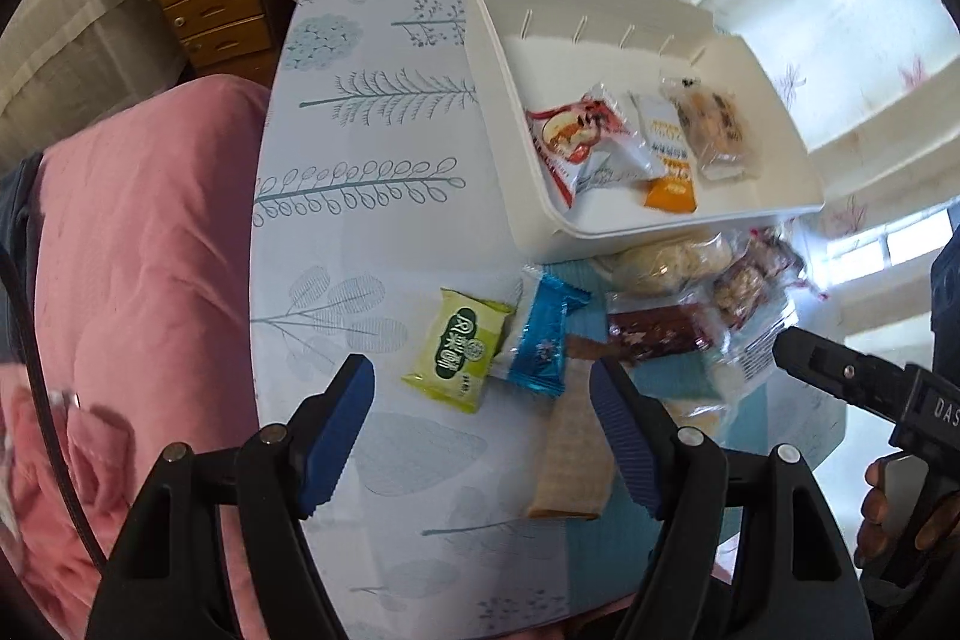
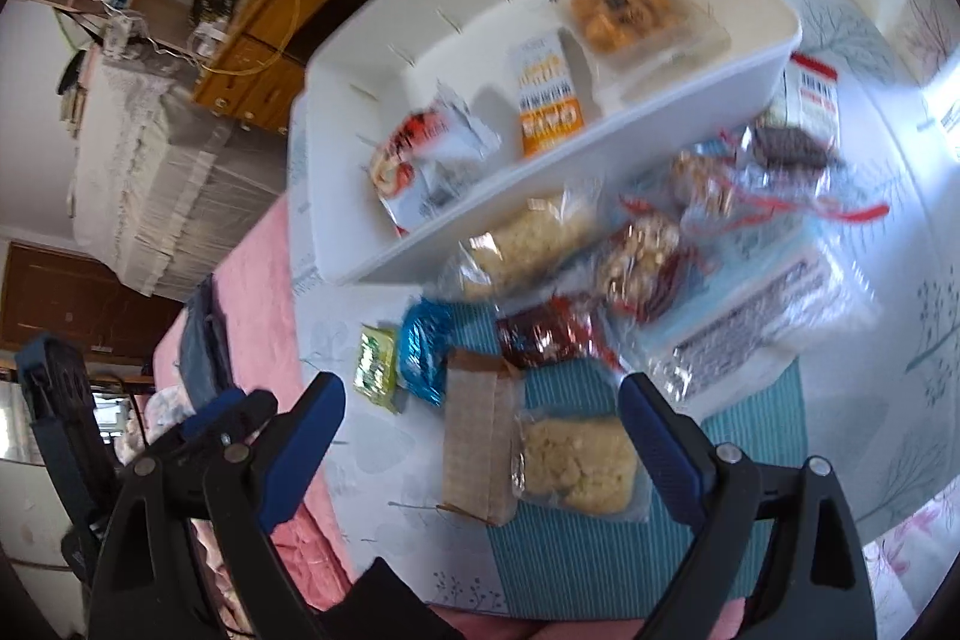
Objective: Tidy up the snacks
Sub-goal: 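Grasp the green snack pack with the left tool while the right tool grasps the paper-wrapped bar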
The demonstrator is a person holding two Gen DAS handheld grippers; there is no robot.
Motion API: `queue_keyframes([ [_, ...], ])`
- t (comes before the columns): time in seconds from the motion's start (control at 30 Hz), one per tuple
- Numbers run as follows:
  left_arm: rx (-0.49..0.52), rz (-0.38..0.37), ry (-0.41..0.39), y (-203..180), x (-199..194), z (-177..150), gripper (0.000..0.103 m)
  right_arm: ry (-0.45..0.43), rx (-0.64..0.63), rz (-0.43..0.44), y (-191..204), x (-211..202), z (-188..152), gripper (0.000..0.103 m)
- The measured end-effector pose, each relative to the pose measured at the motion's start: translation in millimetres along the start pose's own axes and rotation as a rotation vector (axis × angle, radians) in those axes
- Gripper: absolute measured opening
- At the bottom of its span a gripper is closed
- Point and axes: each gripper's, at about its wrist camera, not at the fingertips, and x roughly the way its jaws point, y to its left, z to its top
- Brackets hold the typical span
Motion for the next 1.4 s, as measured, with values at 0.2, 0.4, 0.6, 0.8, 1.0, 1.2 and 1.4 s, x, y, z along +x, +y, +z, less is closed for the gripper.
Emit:
queue_keyframes([
  [0.2,0.080,0.020,0.080,14.2,35.0,3.2,0.073,0.075,0.027,-0.058,4.9,32.2,-24.0,0.093],
  [0.4,0.119,0.028,0.158,24.6,67.7,8.0,0.073,0.181,0.005,-0.102,21.6,63.4,-45.4,0.093],
  [0.6,0.125,0.044,0.213,28.8,92.5,12.7,0.073,0.305,0.010,-0.096,36.1,94.9,-59.9,0.093],
  [0.8,0.110,0.036,0.241,31.9,109.6,18.2,0.073,0.409,0.025,-0.173,42.2,118.1,-69.1,0.091],
  [1.0,0.086,0.034,0.243,31.5,122.6,25.5,0.073,0.450,0.068,-0.230,40.0,133.0,-65.2,0.085],
  [1.2,0.076,0.012,0.241,29.9,131.7,30.2,0.071,0.459,0.055,-0.314,50.4,146.2,-57.0,0.082],
  [1.4,0.069,-0.014,0.233,25.7,135.6,35.4,0.067,0.464,0.051,-0.380,62.9,157.1,-56.9,0.080],
])
